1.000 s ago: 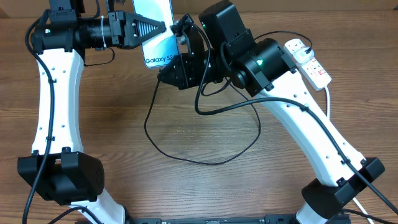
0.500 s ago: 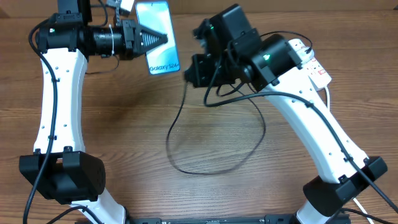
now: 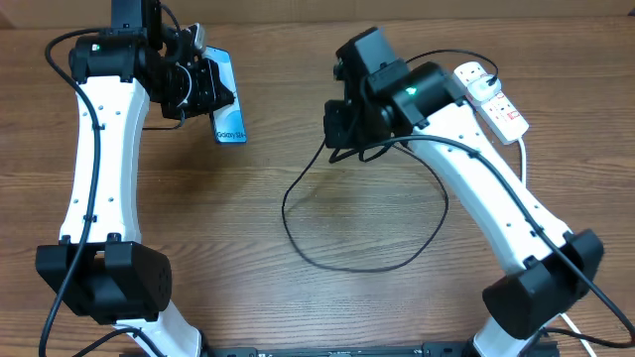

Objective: Plug charger to phone and switch on socket

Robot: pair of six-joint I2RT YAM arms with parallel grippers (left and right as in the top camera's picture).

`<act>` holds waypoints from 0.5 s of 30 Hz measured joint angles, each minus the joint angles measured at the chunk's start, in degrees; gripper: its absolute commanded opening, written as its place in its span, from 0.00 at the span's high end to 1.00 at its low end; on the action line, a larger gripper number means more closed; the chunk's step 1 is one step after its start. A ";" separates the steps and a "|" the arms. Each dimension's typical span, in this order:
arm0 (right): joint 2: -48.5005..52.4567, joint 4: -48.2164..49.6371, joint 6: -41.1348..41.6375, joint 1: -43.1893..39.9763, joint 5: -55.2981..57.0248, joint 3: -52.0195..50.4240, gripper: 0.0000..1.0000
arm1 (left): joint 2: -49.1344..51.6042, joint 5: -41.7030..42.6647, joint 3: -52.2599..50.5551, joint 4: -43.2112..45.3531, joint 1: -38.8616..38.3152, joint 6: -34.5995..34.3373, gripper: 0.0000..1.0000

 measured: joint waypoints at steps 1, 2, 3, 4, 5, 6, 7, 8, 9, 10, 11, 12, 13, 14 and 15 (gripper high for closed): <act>0.15 1.22 -0.57 0.02 -1.07 -1.53 0.96 | 0.00 -0.55 0.00 0.02 0.00 0.00 0.96; 0.31 2.10 -1.07 0.04 -2.03 -2.75 0.96 | 0.00 -0.94 0.00 0.02 0.00 0.00 0.96; 0.42 2.97 -1.55 0.13 -2.99 -3.91 0.96 | 0.00 -1.20 0.00 0.04 0.00 0.00 0.96; 0.50 3.96 -1.90 0.26 -3.87 -5.05 0.96 | 0.00 -1.42 0.00 0.04 0.00 0.00 0.96; 0.55 4.74 -2.25 0.39 -4.55 -5.84 0.96 | 0.00 -1.60 0.00 0.04 0.00 0.00 0.96; 0.59 5.60 -2.47 0.61 -5.11 -6.49 0.96 | 0.00 -1.79 0.00 0.07 0.00 -0.02 0.96; 0.63 6.47 -2.67 0.81 -5.64 -7.13 0.96 | 0.00 -1.88 0.00 0.04 0.00 0.00 0.96; 0.63 7.02 -2.78 1.03 -5.95 -7.61 0.96 | 0.00 -1.95 0.00 0.04 0.00 0.00 0.96; 0.63 7.89 -2.89 1.14 -6.23 -8.22 0.96 | 0.00 -2.05 0.00 0.07 0.00 0.00 0.96; 0.63 8.44 -2.95 1.22 -6.29 -8.59 0.96 | 0.00 -2.08 0.00 0.04 0.00 0.00 0.96; 0.66 9.25 -2.93 1.40 -6.27 -9.11 0.96 | 0.00 -2.10 0.00 0.04 0.00 0.00 0.96; 0.66 10.40 -2.71 1.44 -6.05 -9.92 0.96 | 0.00 -2.19 0.00 0.04 0.00 0.00 0.96; 0.66 11.23 -2.45 1.46 -5.79 -10.71 0.96 | 0.00 -2.23 0.00 0.04 0.00 0.00 0.96; 0.68 12.11 -2.05 1.46 -5.57 -11.67 0.93 | 0.00 -2.23 0.00 0.07 0.00 0.00 0.96; 0.74 13.55 -1.01 1.46 -5.11 -13.16 0.87 | 0.00 -2.25 0.00 0.04 0.00 0.00 0.96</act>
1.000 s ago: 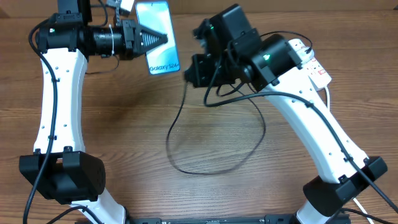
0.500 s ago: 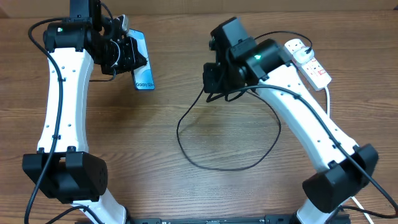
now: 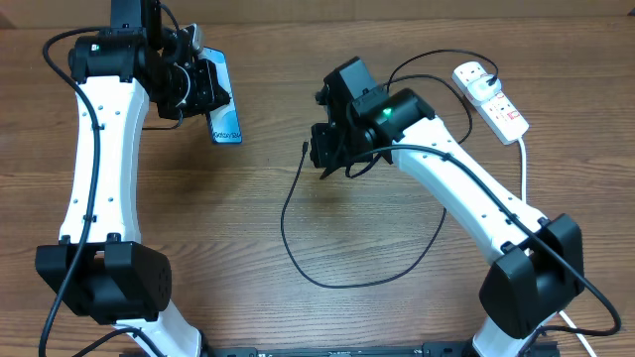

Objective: Plug charger to phone and switch on socket

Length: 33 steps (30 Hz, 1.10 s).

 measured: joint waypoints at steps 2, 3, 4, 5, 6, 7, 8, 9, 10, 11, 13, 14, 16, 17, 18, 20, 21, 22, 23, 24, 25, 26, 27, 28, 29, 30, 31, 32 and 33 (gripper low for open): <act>0.33 1.60 1.27 0.00 0.59 -1.75 0.78 | 0.00 0.00 0.00 0.02 0.00 0.00 0.96; 0.74 2.14 2.58 0.00 0.98 -2.45 0.73 | 0.00 0.00 0.00 0.02 0.00 0.00 0.96; 1.36 2.34 3.87 0.00 1.29 -2.82 0.67 | 0.00 0.00 0.00 0.02 0.00 -0.02 0.96; 1.90 2.58 4.76 0.00 1.49 -2.97 0.58 | 0.00 0.00 0.00 0.02 0.00 0.00 0.96; 2.45 2.58 5.70 0.00 1.40 -2.97 0.50 | 0.00 0.00 0.00 0.02 -0.02 0.00 0.96; 3.08 2.23 7.15 -0.02 1.25 -2.93 0.45 | 0.00 0.00 0.00 0.02 -0.02 0.00 0.96; 3.69 1.38 7.26 -0.04 1.18 -2.54 0.42 | 0.00 0.00 0.00 0.02 -0.02 0.00 0.96; 4.61 -0.44 8.02 -0.07 1.16 -1.60 0.38 | 0.00 0.00 0.00 0.02 -0.02 0.00 0.96; 5.60 -2.14 8.46 -0.07 1.09 -0.22 0.36 | 0.00 0.00 0.00 0.02 -0.02 -0.02 0.96; 6.78 -3.96 9.09 -0.07 1.16 1.73 0.34 | 0.00 -0.02 0.00 0.02 -0.02 -0.02 0.95; 8.98 -7.30 9.18 -0.07 1.84 6.23 0.34 | 0.00 -0.02 0.00 0.02 -0.02 -0.02 0.96; 10.47 -8.96 9.53 -0.07 2.47 9.46 0.34 | 0.00 -0.02 0.00 0.02 -0.02 -0.02 0.96; 12.52 -10.40 10.01 -0.07 3.87 14.29 0.34 | 0.00 0.00 0.00 0.00 -0.02 -0.02 0.96; 13.66 -10.34 10.75 -0.07 5.18 16.63 0.34 | 0.00 0.00 0.00 0.02 -0.02 -0.02 0.96; 14.58 -9.55 11.61 -0.07 6.64 18.29 0.34 | 0.00 0.00 0.00 0.00 -0.02 -0.02 0.96; 15.87 -7.52 13.68 -0.04 9.86 19.54 0.34 | 0.00 0.00 0.00 -0.04 -0.02 -0.02 0.96; 16.55 -6.51 14.84 -0.04 11.61 19.69 0.34 | 0.00 0.00 0.00 -0.15 -0.02 -0.02 0.96; 17.38 -5.53 15.91 -0.07 13.33 19.69 0.34 | 0.00 0.00 0.00 -0.31 -0.02 -0.02 0.96; 18.27 -4.76 17.05 -0.04 14.64 19.69 0.34 | 0.00 0.00 0.00 -0.52 -0.02 -0.02 0.96; 19.32 -3.72 18.01 -0.04 15.89 19.69 0.34 | 0.00 0.00 0.00 -0.66 -0.02 -0.02 0.96; 19.89 -3.26 18.88 -0.04 16.31 19.69 0.34 | 0.00 0.00 0.00 -0.72 -0.02 -0.02 0.96; 21.44 -2.21 19.65 -0.04 17.62 19.69 0.34 | 0.00 0.02 0.00 -0.76 -0.02 -0.02 0.96; 22.40 -1.57 20.37 -0.04 18.43 19.69 0.34 | 0.00 0.00 0.00 -0.81 -0.02 -0.02 0.96; 23.39 -0.87 21.11 0.04 19.04 19.69 0.35 | 0.00 0.00 0.00 -0.85 -0.02 -0.02 0.96; 24.13 -0.55 21.55 0.07 19.52 19.69 0.35 | 0.00 0.00 0.00 -0.83 -0.02 -0.02 0.96; 25.07 -0.35 22.01 0.15 20.20 19.69 0.35 | 0.00 0.00 0.00 -0.85 -0.02 -0.02 0.96; 25.77 -0.33 22.47 0.33 21.03 19.69 0.35 | 0.00 0.00 0.00 -0.85 -0.02 -0.02 0.96; 26.38 -0.39 22.86 0.57 21.81 19.69 0.35 | 0.00 0.00 0.00 -0.85 -0.02 -0.02 0.96; 26.73 -0.44 23.04 0.87 22.53 19.69 0.35 | 0.00 0.00 0.00 -0.85 -0.02 -0.02 0.96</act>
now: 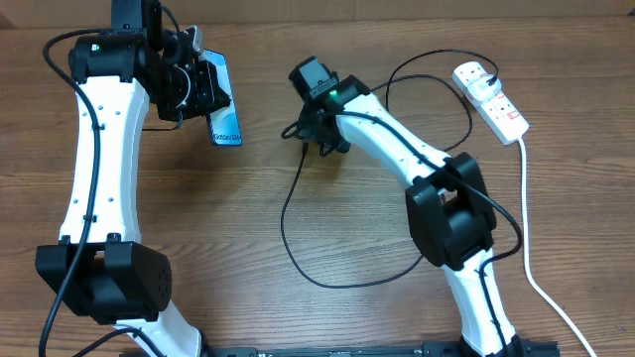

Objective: Plug charger to phone and switch on socket

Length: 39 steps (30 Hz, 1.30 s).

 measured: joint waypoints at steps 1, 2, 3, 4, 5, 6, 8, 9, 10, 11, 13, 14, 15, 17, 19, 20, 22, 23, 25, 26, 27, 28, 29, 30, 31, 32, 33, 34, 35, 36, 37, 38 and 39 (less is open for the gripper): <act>0.31 -0.11 0.20 0.46 0.87 0.00 0.36 | 0.00 0.02 0.00 0.00 0.00 0.00 0.96; 0.48 -0.20 0.57 1.38 1.88 0.00 0.37 | 0.00 0.00 0.00 0.00 0.00 0.00 0.96; 0.48 -0.20 0.63 1.66 2.14 0.00 0.40 | 0.00 0.00 0.00 0.00 0.00 0.00 0.96; 0.48 -0.20 0.85 2.29 2.56 0.00 0.43 | 0.00 0.00 0.00 0.00 0.00 0.00 0.96; 0.48 -0.33 1.25 2.97 2.95 0.00 0.45 | 0.00 0.00 0.00 0.00 0.00 0.00 0.96; 0.48 -0.52 1.51 3.52 3.30 0.00 0.47 | 0.00 0.00 0.00 0.00 0.00 0.00 0.96; 0.59 -1.07 2.38 4.72 3.85 0.00 0.53 | 0.00 0.00 0.00 0.00 0.00 0.00 0.95; 0.59 -1.22 2.54 4.94 3.93 0.00 0.55 | 0.00 0.00 0.00 0.00 0.00 0.00 0.96; 0.66 -1.27 2.80 5.14 3.93 0.00 0.56 | 0.00 0.02 0.00 0.00 0.00 0.00 0.96; 0.87 -1.29 3.04 5.14 3.96 0.00 0.56 | 0.00 0.00 0.00 0.00 0.00 0.00 0.96; 1.44 -1.31 3.17 5.01 3.96 0.00 0.56 | 0.00 0.00 0.00 0.00 0.00 0.00 0.96; 1.81 -1.31 3.21 4.96 3.96 0.00 0.57 | 0.00 0.00 0.00 0.00 0.00 0.00 0.96; 2.27 -1.31 3.26 4.83 3.98 0.00 0.57 | 0.00 0.00 0.00 0.00 0.00 0.00 0.96; 2.95 -1.31 3.37 4.74 3.98 0.00 0.58 | 0.00 0.00 0.00 0.00 0.00 0.00 0.96; 3.37 -1.25 3.39 4.72 3.98 0.00 0.58 | 0.00 0.00 0.00 0.00 0.00 0.00 0.96; 3.43 -1.22 3.43 4.70 3.96 0.00 0.58 | 0.00 0.00 0.00 0.00 0.00 0.00 0.96; 3.43 -1.16 3.43 4.72 3.96 0.00 0.58 | 0.00 0.00 0.00 0.00 0.00 0.00 0.96; 3.43 -1.11 3.43 4.70 3.98 0.00 0.58 | 0.00 0.02 0.00 0.00 0.00 0.00 0.96; 3.50 -1.14 3.43 4.72 3.96 0.00 0.58 | 0.00 0.00 0.00 0.00 0.00 0.00 0.96; 3.58 -1.11 3.43 4.72 3.96 0.00 0.58 | 0.00 0.00 0.00 0.00 0.00 0.00 0.96; 3.69 -1.14 3.43 4.72 3.93 0.00 0.59 | 0.00 0.00 0.00 0.00 0.00 0.00 0.96; 3.82 -1.09 3.43 4.72 3.91 0.00 0.59 | 0.00 0.00 0.00 0.00 0.00 0.00 0.96; 4.11 -1.09 3.43 4.72 3.80 0.00 0.59 | 0.00 0.00 0.00 0.00 0.00 0.00 0.96; 4.20 -1.05 3.39 4.74 3.82 0.02 0.61 | 0.00 0.02 0.00 0.00 0.00 0.00 0.96; 4.22 -1.07 3.41 4.72 3.74 0.04 0.62 | 0.00 0.00 0.00 0.00 0.00 0.00 0.96; 4.22 -1.18 3.39 4.74 3.76 0.07 0.64 | 0.00 0.02 0.00 0.00 0.00 0.00 0.96; 4.24 -1.36 3.43 4.72 3.76 0.09 0.66 | 0.00 0.02 0.00 0.00 0.00 0.00 0.96; 4.28 -1.64 3.32 4.72 3.76 0.09 0.70 | 0.00 0.00 0.00 0.00 0.00 0.00 0.96; 4.28 -1.81 3.39 4.72 3.80 0.09 0.74 | 0.00 0.00 0.00 0.00 0.00 0.00 0.96; 4.35 -2.34 3.26 4.72 3.85 0.24 0.78 | 0.00 0.00 0.00 0.00 0.00 0.00 0.96; 4.42 -2.80 3.21 4.70 3.93 0.31 0.81 | 0.00 0.00 0.00 0.00 0.00 0.00 0.96; 4.44 -3.32 3.21 4.70 3.98 0.39 0.85 | 0.00 0.00 0.00 0.00 0.00 0.00 0.96; 4.46 -3.67 3.21 4.70 3.89 0.44 0.88 | 0.00 0.00 0.00 0.00 0.00 0.00 0.95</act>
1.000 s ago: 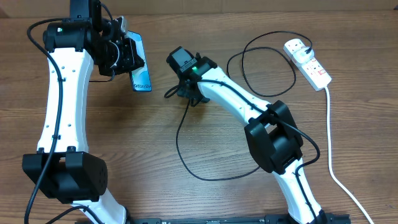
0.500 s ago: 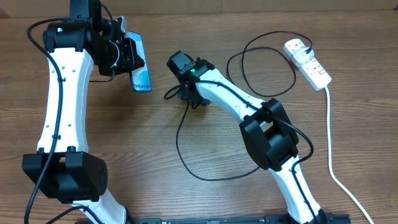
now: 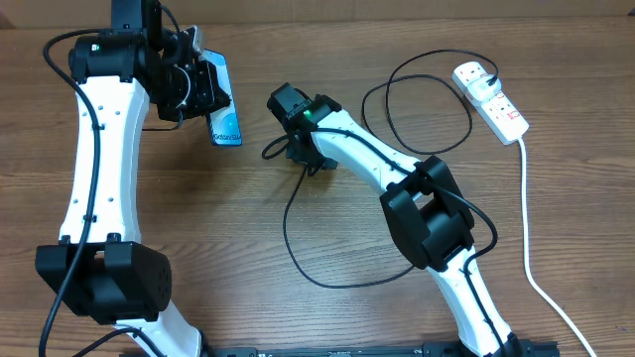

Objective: Plug charger to phone and switch on socket

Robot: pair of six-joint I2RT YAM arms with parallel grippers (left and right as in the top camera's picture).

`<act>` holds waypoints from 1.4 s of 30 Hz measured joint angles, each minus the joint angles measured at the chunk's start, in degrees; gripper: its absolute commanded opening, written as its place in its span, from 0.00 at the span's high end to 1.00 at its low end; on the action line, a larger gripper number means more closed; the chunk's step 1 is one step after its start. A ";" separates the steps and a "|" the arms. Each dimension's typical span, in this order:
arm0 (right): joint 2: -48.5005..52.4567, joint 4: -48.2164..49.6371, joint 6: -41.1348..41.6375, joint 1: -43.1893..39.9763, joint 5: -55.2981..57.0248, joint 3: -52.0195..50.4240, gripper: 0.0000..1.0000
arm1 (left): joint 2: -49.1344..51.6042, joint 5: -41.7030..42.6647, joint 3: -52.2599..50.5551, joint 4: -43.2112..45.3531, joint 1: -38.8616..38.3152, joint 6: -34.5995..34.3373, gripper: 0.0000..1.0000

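Note:
A blue phone (image 3: 227, 125) lies at the table's back left, with my left gripper (image 3: 208, 91) shut on its upper part. My right gripper (image 3: 297, 151) is just to the right of the phone's lower end, shut on the black charger cable near its plug end (image 3: 268, 149). The plug tip points left toward the phone with a small gap between them. From there the black cable (image 3: 327, 282) loops down across the table and back up to the white socket strip (image 3: 493, 96) at the back right. The strip's switch state cannot be read.
A white mains lead (image 3: 526, 238) runs from the socket strip down the right side of the table. The black cable forms a second loop (image 3: 417, 99) at the back, left of the strip. Both arm bases stand at the front edge.
My right gripper has moved further left with the cable end, which now sits closer to the phone's lower end. The left gripper and phone have not moved.
My left gripper held the phone at the back left throughout. The right gripper was near the table's middle back with the cable. At each later moment it stood further left with the plug end, and now the plug is just right of the phone.

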 measured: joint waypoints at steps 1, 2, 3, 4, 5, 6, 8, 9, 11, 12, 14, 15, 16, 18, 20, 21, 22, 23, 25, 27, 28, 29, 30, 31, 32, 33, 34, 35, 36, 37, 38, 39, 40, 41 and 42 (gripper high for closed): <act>0.00 -0.15 0.24 0.00 -0.24 0.02 0.96 | 0.00 0.00 0.00 0.00 0.00 0.00 0.96; 0.00 -0.17 -0.02 -0.02 -0.68 0.07 0.96 | 0.00 0.00 0.00 0.00 0.00 0.00 0.96; 0.00 0.04 0.09 -0.02 -1.44 0.09 0.96 | 0.00 0.00 0.00 0.00 0.00 0.00 0.96; 0.00 0.26 0.04 -0.04 -2.14 0.11 0.96 | 0.00 0.00 0.00 0.00 0.00 0.00 0.96; 0.00 0.50 -0.11 -0.07 -2.99 0.11 0.96 | 0.00 0.00 0.00 0.00 0.00 0.00 0.96; 0.00 0.87 -0.28 -0.17 -4.00 0.11 0.96 | 0.00 0.00 0.00 0.00 0.00 0.00 0.96; 0.00 1.16 -0.74 -0.42 -5.14 0.11 0.96 | 0.00 0.02 0.00 0.00 0.00 0.00 0.96; 0.00 1.20 -1.01 -0.57 -5.99 0.13 0.96 | 0.00 0.04 0.00 0.00 0.00 0.00 0.96; -0.02 1.53 -2.34 -1.07 -7.85 0.13 0.96 | 0.00 0.83 0.00 0.15 0.00 0.20 0.96; -0.02 1.77 -2.99 -1.36 -9.09 0.13 0.96 | 0.00 1.53 0.00 0.46 0.00 0.37 0.96; -0.15 2.08 -5.11 -2.10 -11.93 0.13 0.96 | 0.00 4.55 0.00 2.08 0.00 1.55 0.96; -0.37 2.08 -6.34 -2.54 -13.68 0.11 0.96 | 0.00 6.91 -0.02 3.39 0.00 2.23 0.96; -0.66 2.03 -7.28 -2.80 -14.95 0.11 0.96 | 0.00 8.96 -0.02 4.55 0.00 2.82 0.96; -2.43 1.95 -10.69 -3.48 -18.88 0.04 0.96 | 0.00 14.32 -0.02 7.67 0.00 3.63 0.96; -5.55 1.88 -14.62 -4.00 -23.23 0.00 0.96 | 0.00 19.98 -0.02 11.30 0.13 3.98 0.96; -7.91 1.66 -17.07 -4.17 -25.97 0.00 0.96 | 0.00 23.67 -0.07 13.51 0.42 3.89 0.96; -9.84 1.27 -18.82 -4.22 -27.87 0.00 0.96 | 0.02 26.71 -0.09 15.72 0.57 3.61 0.96; -12.37 0.79 -20.68 -4.22 -30.03 0.00 0.96 | 0.00 29.49 -0.11 17.62 0.81 3.17 0.96; -17.88 -1.25 -23.91 -4.04 -33.24 0.00 0.96 | 0.00 35.56 -0.11 21.55 1.73 1.55 0.96; -23.19 -2.89 -26.64 -3.91 -35.89 0.04 0.96 | 0.02 39.76 -0.11 23.85 2.75 -0.15 0.96; -24.92 -3.21 -27.63 -3.85 -36.76 0.09 0.96 | 0.00 41.55 -0.11 24.48 3.28 -0.87 0.96; -26.62 -3.43 -28.76 -3.76 -37.90 0.13 0.96 | 0.00 43.12 -0.11 24.63 3.74 -1.62 0.96; -28.17 -3.61 -29.88 -3.74 -39.12 0.13 0.96 | 0.00 44.48 -0.11 24.74 4.07 -2.08 0.96; -29.05 -3.78 -30.67 -3.74 -39.91 0.15 0.96 | 0.00 45.86 -0.11 24.90 4.57 -2.69 0.96; -29.81 -3.96 -31.41 -3.74 -40.76 0.17 0.96 | 0.00 46.95 -0.11 24.98 4.83 -3.04 0.96; -30.25 -4.02 -32.06 -3.74 -41.38 0.17 0.96 | 0.00 48.11 -0.11 25.11 4.96 -3.32 0.96; -30.49 -4.04 -32.63 -3.74 -41.97 0.15 0.96 | 0.00 49.48 -0.11 25.35 4.96 -3.41 0.96; -30.56 -4.09 -33.00 -3.74 -42.29 0.15 0.96 | 0.02 50.60 -0.11 25.57 4.92 -3.54 0.96; -30.56 -4.15 -33.35 -3.72 -42.58 0.15 0.96 | 0.02 51.84 -0.11 25.68 4.90 -3.63 0.96; -30.56 -4.17 -33.59 -3.69 -42.64 0.15 0.96 | 0.00 53.27 -0.11 25.77 4.90 -3.76 0.96; -30.56 -4.20 -33.83 -3.65 -42.73 0.15 0.96 | 0.00 54.42 -0.11 25.77 4.90 -3.80 0.96; -30.56 -4.20 -33.92 -3.63 -42.86 0.15 0.96 | 0.02 55.30 -0.11 25.77 4.90 -3.98 0.96; -30.56 -4.07 -34.01 -3.48 -43.08 0.15 0.96 | 0.02 56.15 -0.11 25.77 4.90 -4.02 0.96; -30.56 -3.74 -34.12 -3.34 -43.19 0.17 0.96 | 0.00 56.89 -0.11 25.77 4.90 -4.20 0.96; -30.56 -3.13 -34.18 -3.13 -43.58 0.15 0.96 | 0.00 57.53 -0.11 25.77 4.90 -4.37 0.96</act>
